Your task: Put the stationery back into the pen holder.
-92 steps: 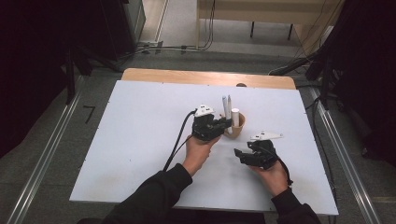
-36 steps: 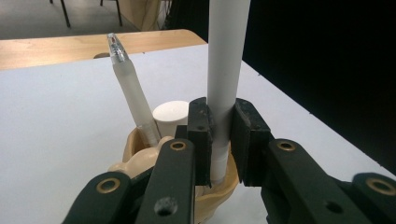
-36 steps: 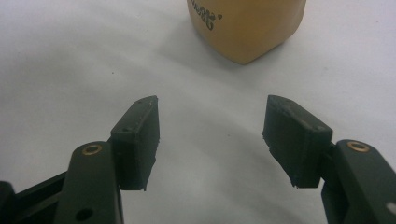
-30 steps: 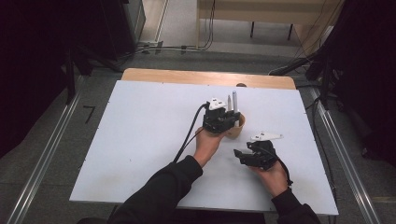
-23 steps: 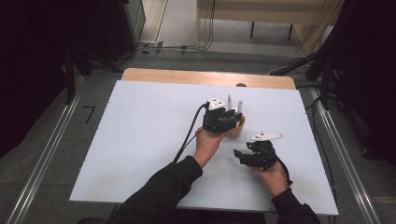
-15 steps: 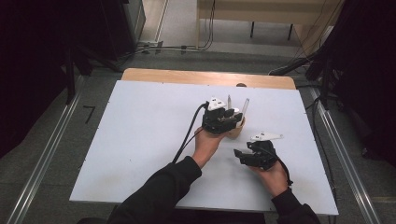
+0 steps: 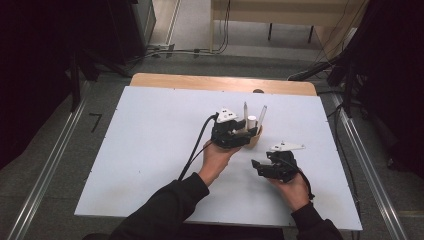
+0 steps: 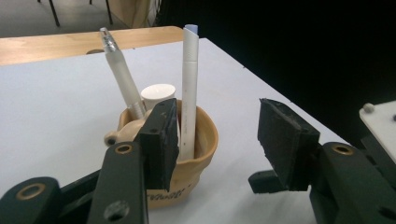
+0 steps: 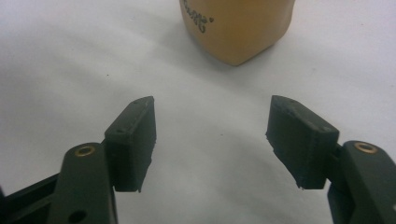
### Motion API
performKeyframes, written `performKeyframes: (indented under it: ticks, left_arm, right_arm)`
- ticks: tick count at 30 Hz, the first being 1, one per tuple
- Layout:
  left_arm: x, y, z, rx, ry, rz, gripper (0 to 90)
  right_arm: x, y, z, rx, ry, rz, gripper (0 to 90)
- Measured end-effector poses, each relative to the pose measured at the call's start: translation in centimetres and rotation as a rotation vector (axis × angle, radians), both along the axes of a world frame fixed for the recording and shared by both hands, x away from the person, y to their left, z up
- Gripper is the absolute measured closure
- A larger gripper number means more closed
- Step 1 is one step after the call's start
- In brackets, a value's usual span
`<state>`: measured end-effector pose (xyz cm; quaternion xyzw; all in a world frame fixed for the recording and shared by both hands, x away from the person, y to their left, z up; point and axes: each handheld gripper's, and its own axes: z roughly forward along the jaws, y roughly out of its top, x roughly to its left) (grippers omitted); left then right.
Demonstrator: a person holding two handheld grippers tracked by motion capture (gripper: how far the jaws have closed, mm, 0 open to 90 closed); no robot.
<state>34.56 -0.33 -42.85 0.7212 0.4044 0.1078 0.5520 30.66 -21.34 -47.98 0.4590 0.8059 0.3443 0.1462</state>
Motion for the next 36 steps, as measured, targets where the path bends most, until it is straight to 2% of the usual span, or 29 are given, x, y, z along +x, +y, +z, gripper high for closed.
performKeyframes:
  ticks: [9,21,23,31,36]
  left_arm:
    - [-1.1,1.5,-0.3,-0.007,0.038,-0.002,36.8]
    - [-2.1,3.3,-1.2,0.032,0.065,0.027,24.8]
    - [-2.2,3.7,-1.3,0.051,0.077,0.025,21.5]
    - [-3.1,5.3,-2.1,0.058,0.100,0.044,20.4]
    - [-3.5,6.1,-2.2,0.069,0.101,0.059,18.6]
  right_arm:
    - [-0.1,0.1,0.0,-0.003,-0.006,-0.011,25.4]
    - [-0.1,-0.1,0.1,-0.005,-0.014,-0.022,23.0]
    - [-0.1,-0.1,0.1,-0.002,-0.013,-0.023,22.2]
    - [-0.2,0.0,0.0,-0.012,-0.016,-0.031,19.8]
    - [-0.3,0.0,0.1,-0.010,-0.020,-0.031,19.8]
